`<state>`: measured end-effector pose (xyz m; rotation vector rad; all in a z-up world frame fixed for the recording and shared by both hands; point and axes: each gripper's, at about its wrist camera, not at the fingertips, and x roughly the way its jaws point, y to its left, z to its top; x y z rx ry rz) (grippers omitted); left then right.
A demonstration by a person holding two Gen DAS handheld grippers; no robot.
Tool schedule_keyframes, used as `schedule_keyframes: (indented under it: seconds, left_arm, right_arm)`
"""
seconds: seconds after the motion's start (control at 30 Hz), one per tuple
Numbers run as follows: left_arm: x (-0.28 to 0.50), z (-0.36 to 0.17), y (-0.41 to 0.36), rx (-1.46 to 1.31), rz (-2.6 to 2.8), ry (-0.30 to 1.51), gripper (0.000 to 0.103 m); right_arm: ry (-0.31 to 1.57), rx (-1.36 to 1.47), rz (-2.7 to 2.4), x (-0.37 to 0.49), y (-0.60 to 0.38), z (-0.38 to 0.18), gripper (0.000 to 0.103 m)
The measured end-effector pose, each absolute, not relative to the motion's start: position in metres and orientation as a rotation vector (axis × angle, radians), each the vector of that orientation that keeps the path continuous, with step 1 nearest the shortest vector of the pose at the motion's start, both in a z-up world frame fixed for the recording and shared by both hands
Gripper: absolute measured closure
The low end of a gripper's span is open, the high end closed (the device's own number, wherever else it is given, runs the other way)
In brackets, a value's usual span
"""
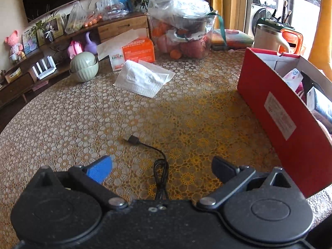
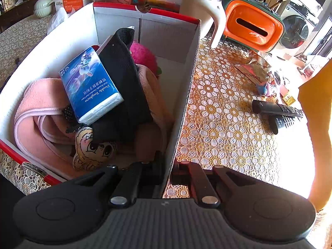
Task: Organize objects
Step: 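Move the left gripper back to the black USB cable on the table, then grasp the black USB cable with the left gripper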
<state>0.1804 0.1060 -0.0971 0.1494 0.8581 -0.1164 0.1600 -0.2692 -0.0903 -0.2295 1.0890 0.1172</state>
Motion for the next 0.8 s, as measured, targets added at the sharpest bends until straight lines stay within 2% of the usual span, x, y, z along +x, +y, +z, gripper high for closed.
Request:
schedule_keyframes:
  seconds: [0.33,0.5,0.63,0.8]
  left_arm:
    - [0.187,-0.125,0.102,0.131,-0.099,0.923,0.024]
    - [0.186,-0.13,0.101,0.104,-0.099,0.936,0.031]
    - [0.187,-0.132,0.1,0.085,-0.1,0.952,0.049]
    - [0.187,-0.134,0.098,0.086,-0.093,0.974,0.064]
  right_arm:
    - [1.091,-0.23,0.116,0.16,-0.269,-0.09,0.097]
    - [1.091,-0.232,0.117,0.16,-0.269,-0.09,0.097]
    - [1.091,-0.232,0.116,0.16,-0.269,-0.09,0.097]
    - [1.092,-0.231,0.116,0.16,-0.269,-0.09,0.097]
